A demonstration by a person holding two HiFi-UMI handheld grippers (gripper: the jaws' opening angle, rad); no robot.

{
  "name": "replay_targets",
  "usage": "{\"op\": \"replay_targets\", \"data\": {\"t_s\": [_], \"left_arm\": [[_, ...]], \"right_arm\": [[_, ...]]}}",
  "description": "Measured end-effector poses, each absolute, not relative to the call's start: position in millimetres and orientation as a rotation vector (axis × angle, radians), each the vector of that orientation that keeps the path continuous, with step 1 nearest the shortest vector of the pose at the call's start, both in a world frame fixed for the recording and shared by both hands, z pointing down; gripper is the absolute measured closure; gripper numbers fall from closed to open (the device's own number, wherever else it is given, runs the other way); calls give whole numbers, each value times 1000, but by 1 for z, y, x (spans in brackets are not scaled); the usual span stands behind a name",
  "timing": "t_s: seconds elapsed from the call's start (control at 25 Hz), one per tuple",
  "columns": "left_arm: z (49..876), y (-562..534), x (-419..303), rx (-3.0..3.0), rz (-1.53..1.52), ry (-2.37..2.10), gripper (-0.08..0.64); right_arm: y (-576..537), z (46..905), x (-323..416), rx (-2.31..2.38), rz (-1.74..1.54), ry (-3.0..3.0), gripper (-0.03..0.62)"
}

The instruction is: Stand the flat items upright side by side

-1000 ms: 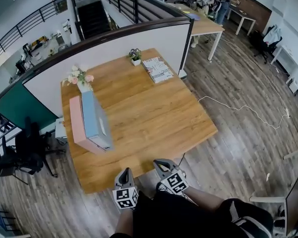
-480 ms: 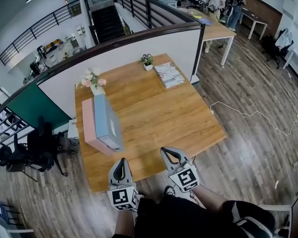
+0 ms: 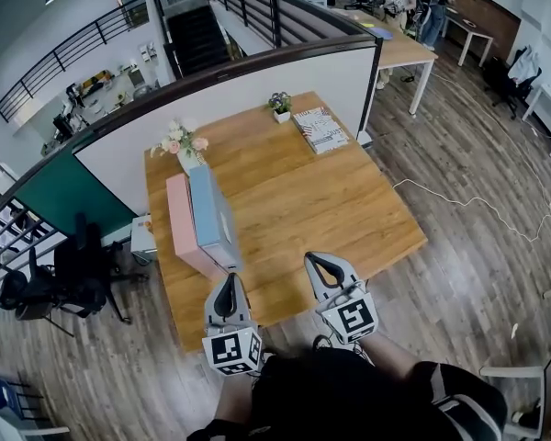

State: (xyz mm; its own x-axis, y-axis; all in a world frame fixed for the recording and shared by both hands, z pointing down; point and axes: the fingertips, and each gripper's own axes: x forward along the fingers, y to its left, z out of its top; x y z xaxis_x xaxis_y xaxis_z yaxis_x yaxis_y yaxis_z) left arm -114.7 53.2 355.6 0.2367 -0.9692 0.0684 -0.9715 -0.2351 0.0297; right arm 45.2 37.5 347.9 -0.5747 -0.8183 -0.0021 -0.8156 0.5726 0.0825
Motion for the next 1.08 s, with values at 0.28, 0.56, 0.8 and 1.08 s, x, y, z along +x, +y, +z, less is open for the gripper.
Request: {"op": "replay_targets", "data": {"t_s": [0.28,0.56,0.8,1.08], "left_arm": [[351,48,-119,2476,34,-1850,555],[357,40,-116,2499,48,-1808,555],[360,41,-116,2499,58,-1794,555],[361,40,-112,2499,46,-1790,555]], "right_arm": [[32,350,44,1482,-112,-2702,588],[29,353,48,1511,-112,-2661,588],[30,354,49,1505,-108,-2641,588],[29,351,53,1522,-107,-2653,588]]}}
